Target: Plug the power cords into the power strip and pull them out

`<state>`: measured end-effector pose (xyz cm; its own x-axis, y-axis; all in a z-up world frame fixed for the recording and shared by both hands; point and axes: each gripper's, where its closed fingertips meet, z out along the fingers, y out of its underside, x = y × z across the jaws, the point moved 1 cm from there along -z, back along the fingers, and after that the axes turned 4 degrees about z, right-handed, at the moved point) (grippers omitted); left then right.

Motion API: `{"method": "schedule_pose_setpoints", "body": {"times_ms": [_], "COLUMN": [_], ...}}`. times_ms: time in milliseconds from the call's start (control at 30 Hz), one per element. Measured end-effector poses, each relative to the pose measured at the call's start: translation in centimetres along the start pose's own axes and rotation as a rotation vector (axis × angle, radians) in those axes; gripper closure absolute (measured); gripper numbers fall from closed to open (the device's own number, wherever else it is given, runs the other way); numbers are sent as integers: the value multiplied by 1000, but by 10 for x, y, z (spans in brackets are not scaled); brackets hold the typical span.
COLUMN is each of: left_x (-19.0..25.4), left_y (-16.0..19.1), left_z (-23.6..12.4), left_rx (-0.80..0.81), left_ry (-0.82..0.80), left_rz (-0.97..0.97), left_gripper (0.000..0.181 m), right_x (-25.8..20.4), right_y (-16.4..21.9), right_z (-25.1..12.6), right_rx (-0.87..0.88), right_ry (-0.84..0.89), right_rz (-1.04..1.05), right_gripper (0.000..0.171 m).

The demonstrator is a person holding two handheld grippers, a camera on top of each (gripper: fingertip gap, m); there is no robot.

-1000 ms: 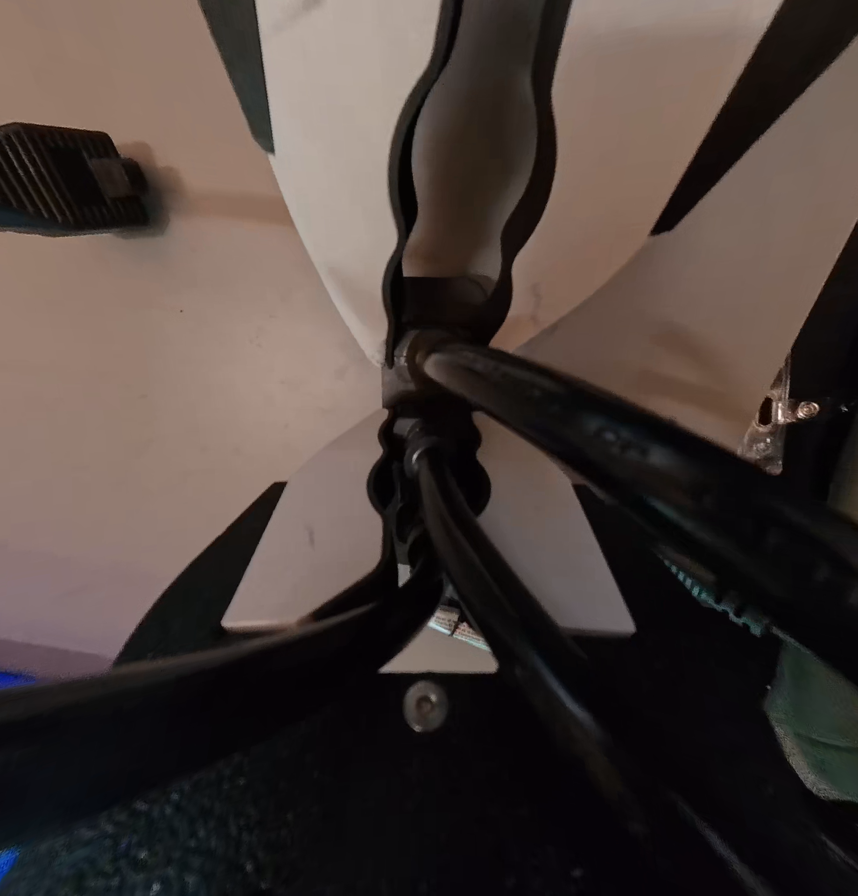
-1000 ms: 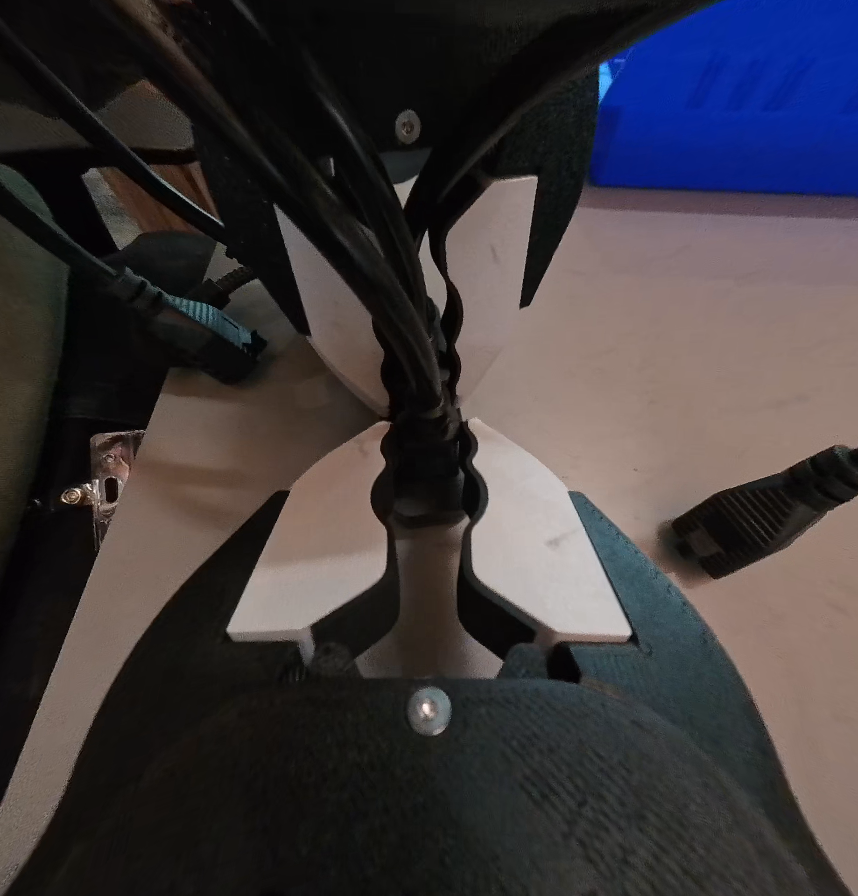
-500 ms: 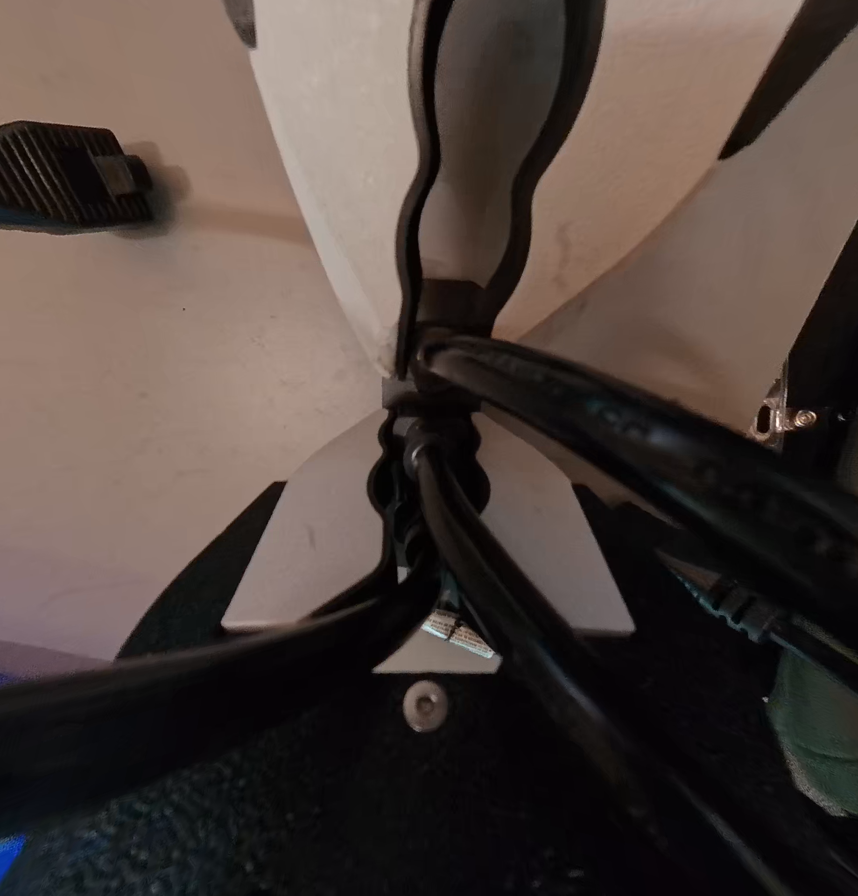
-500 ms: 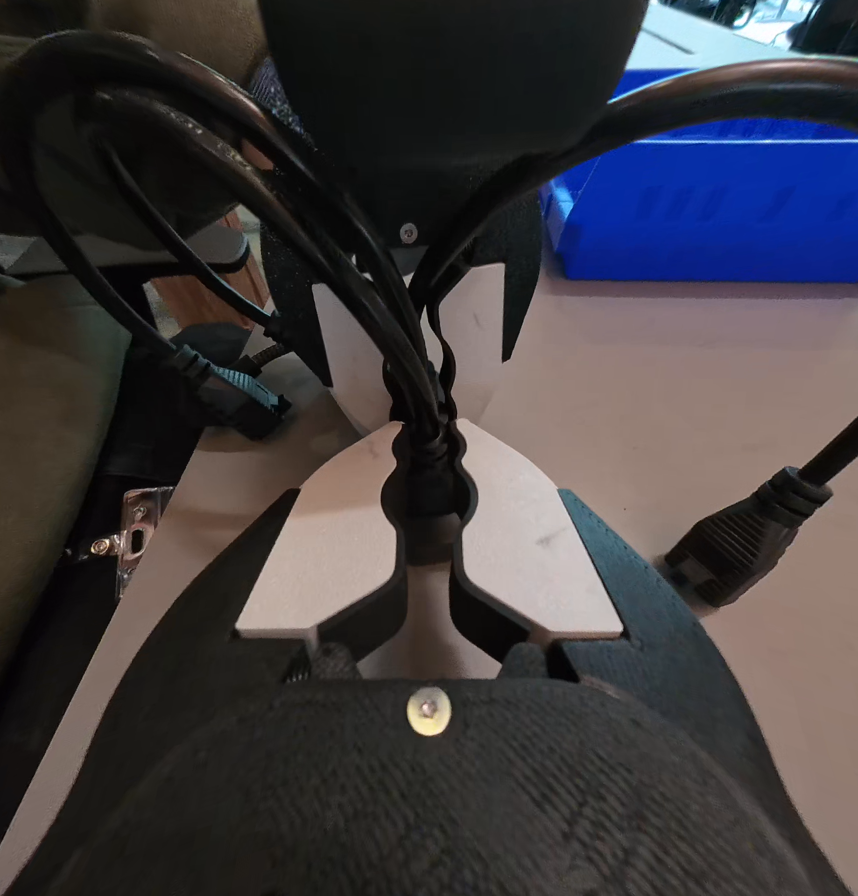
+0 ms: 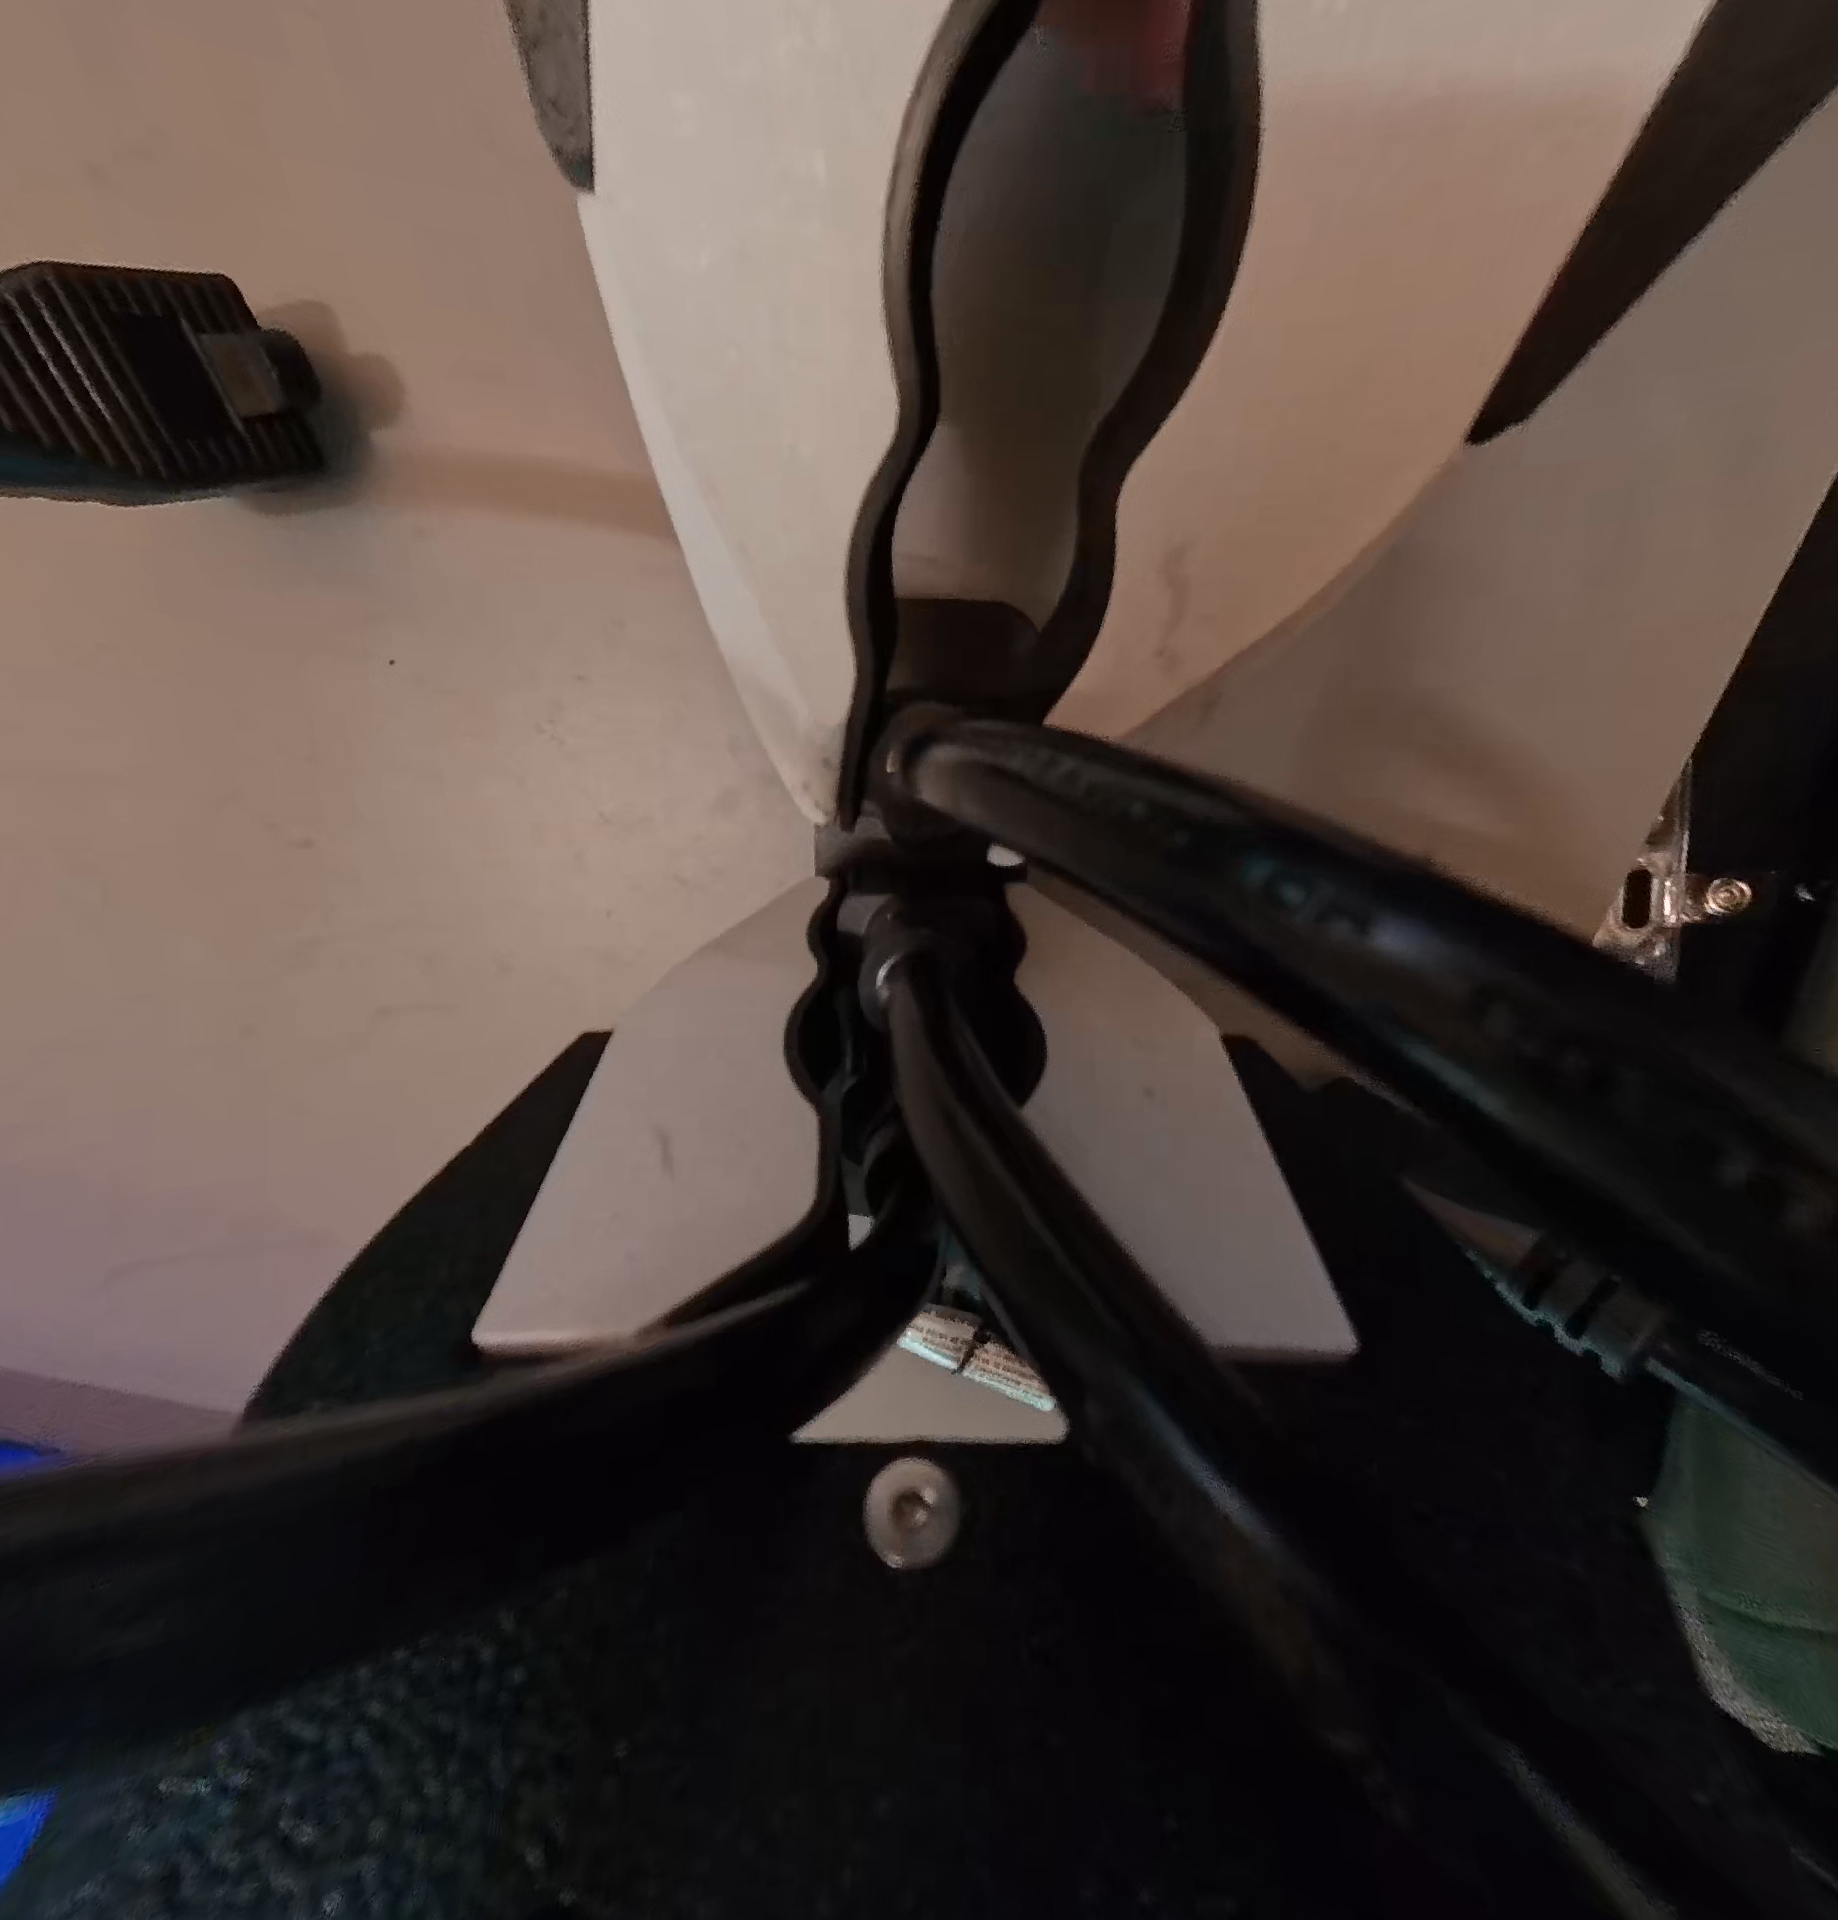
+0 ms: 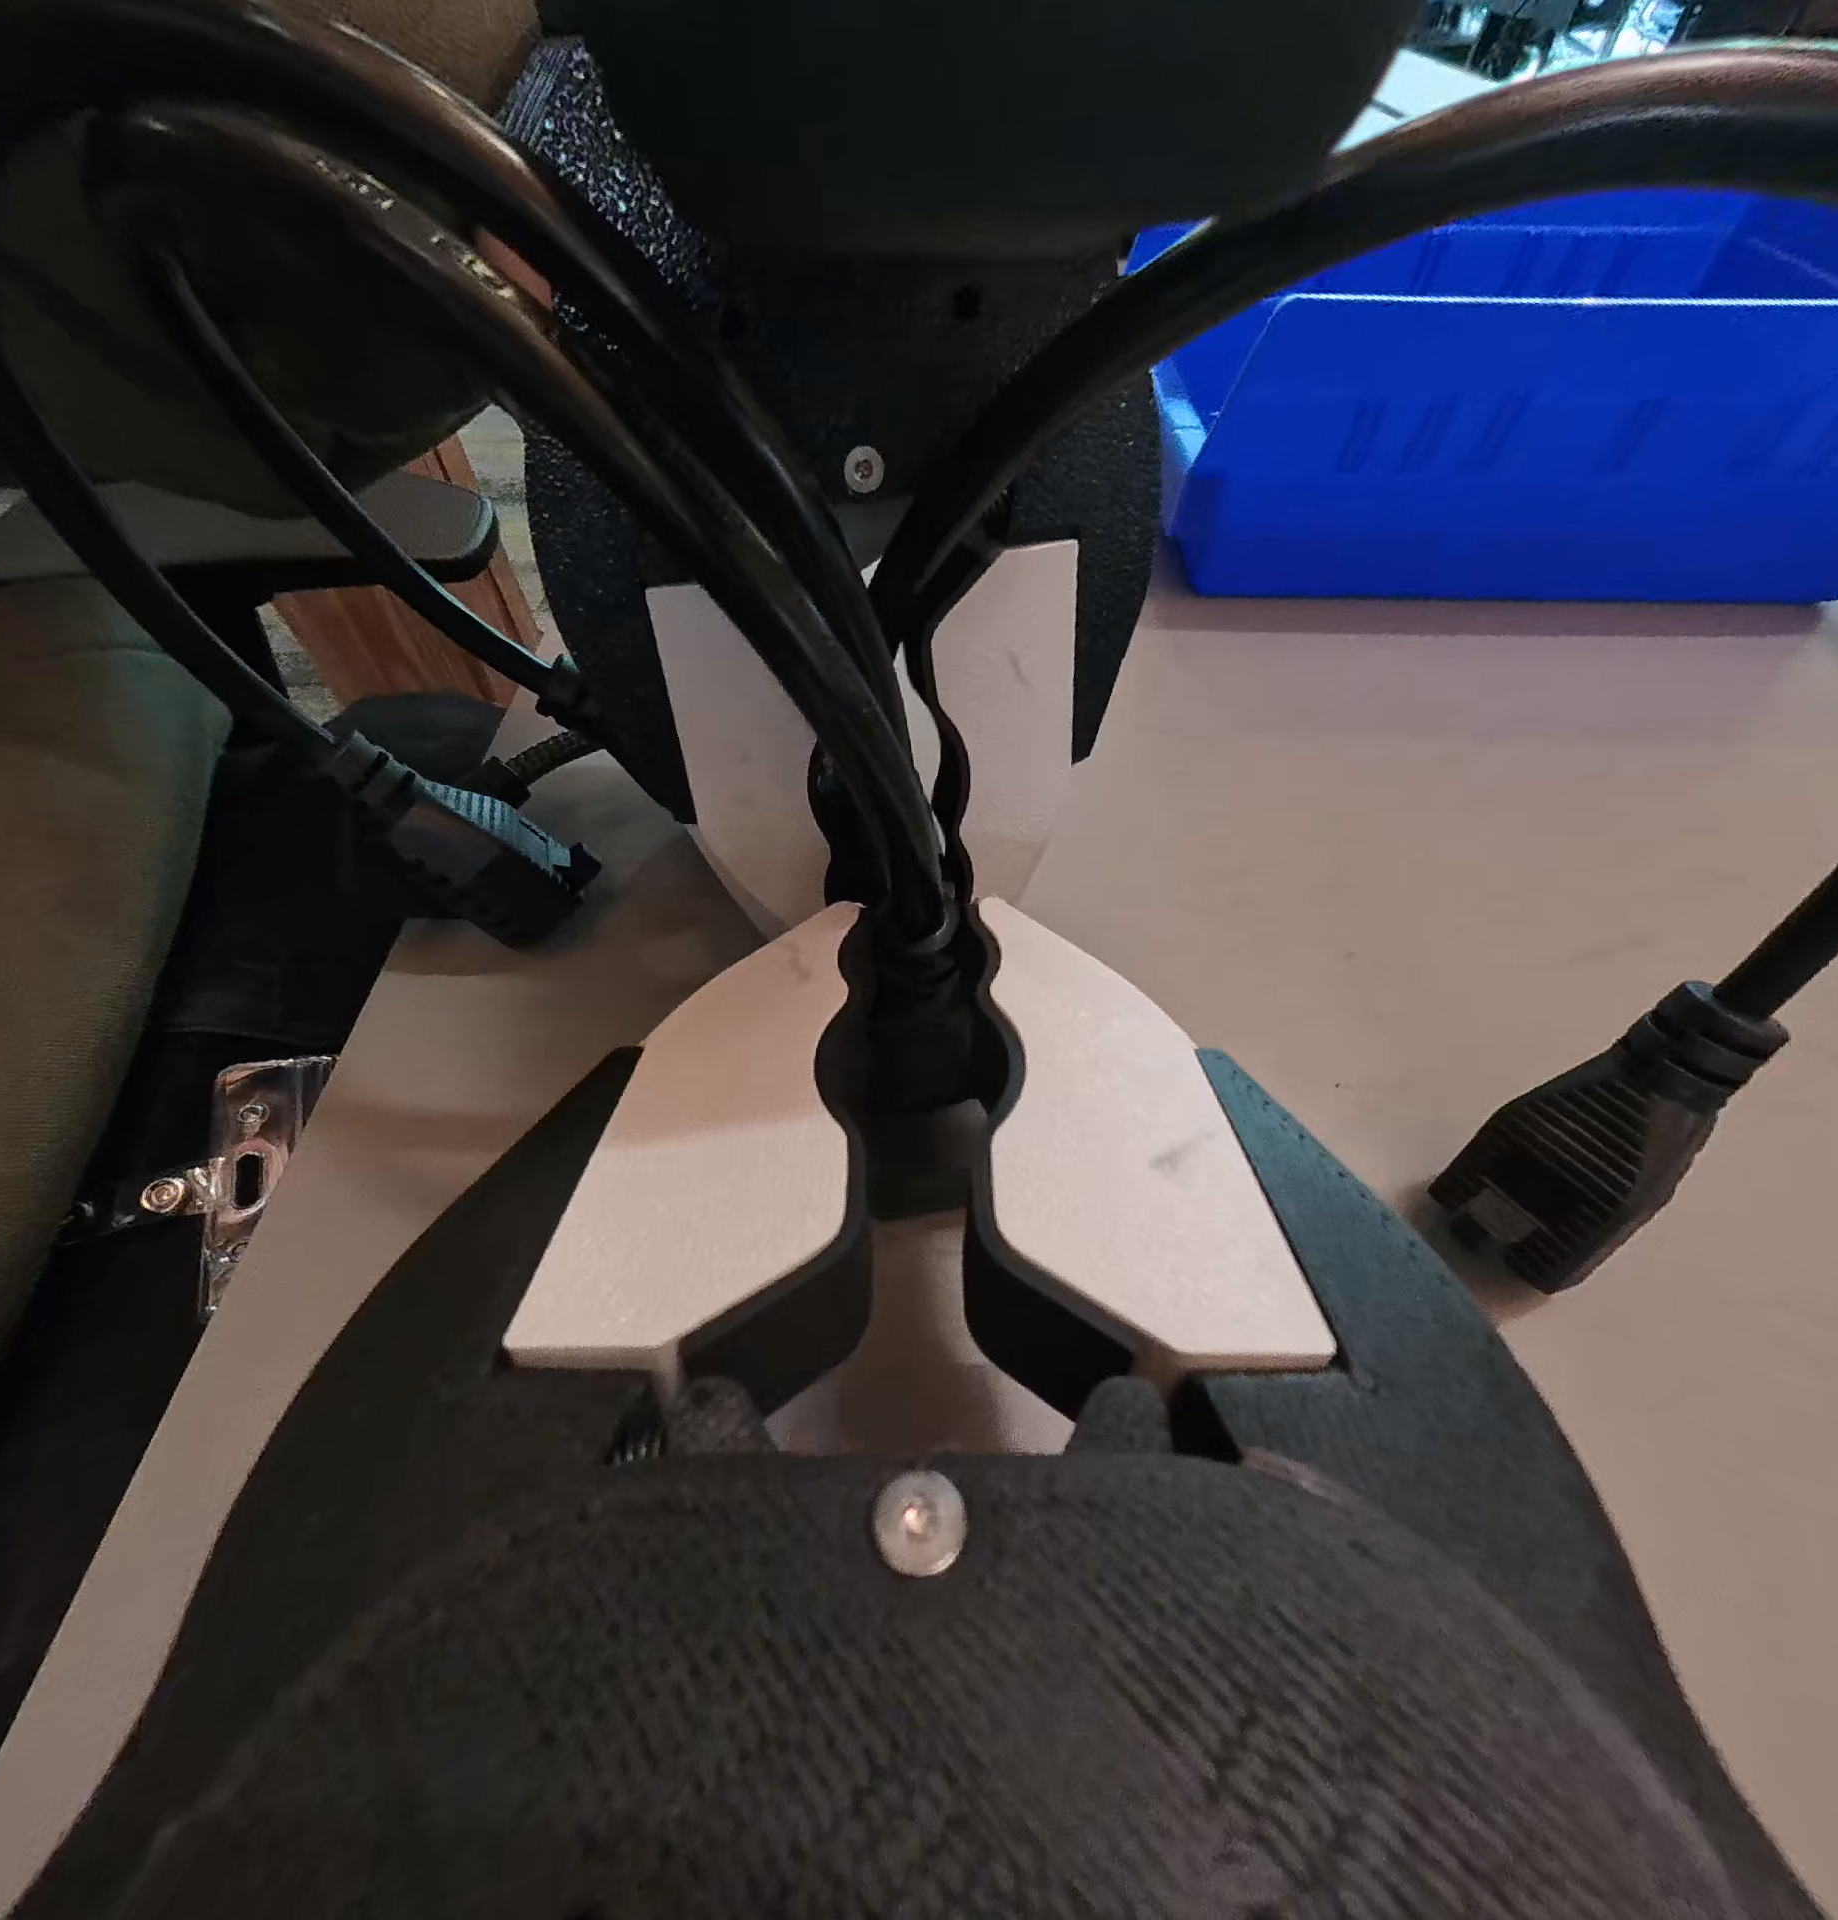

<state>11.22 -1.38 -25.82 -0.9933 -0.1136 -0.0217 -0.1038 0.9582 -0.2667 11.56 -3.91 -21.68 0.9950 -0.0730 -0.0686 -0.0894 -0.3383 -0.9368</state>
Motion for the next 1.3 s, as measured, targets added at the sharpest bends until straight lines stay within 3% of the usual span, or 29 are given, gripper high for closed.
{"method": "schedule_pose_setpoints", "body": {"times_ms": [533,1300], "left_x": [3,5], "left_y": [1,-1], "left_z": [-1,-1], "left_rx": [36,-74], "left_ry": [-20,7], "left_rz": [-42,21], "left_gripper": [154,156], "right_x": [-2,-5], "right_y": [1,7], "right_z": [0,-1], "right_rx": [-46,-112], "right_ry": [36,11], "right_rz": [18,-36], "right_gripper": [156,155]}}
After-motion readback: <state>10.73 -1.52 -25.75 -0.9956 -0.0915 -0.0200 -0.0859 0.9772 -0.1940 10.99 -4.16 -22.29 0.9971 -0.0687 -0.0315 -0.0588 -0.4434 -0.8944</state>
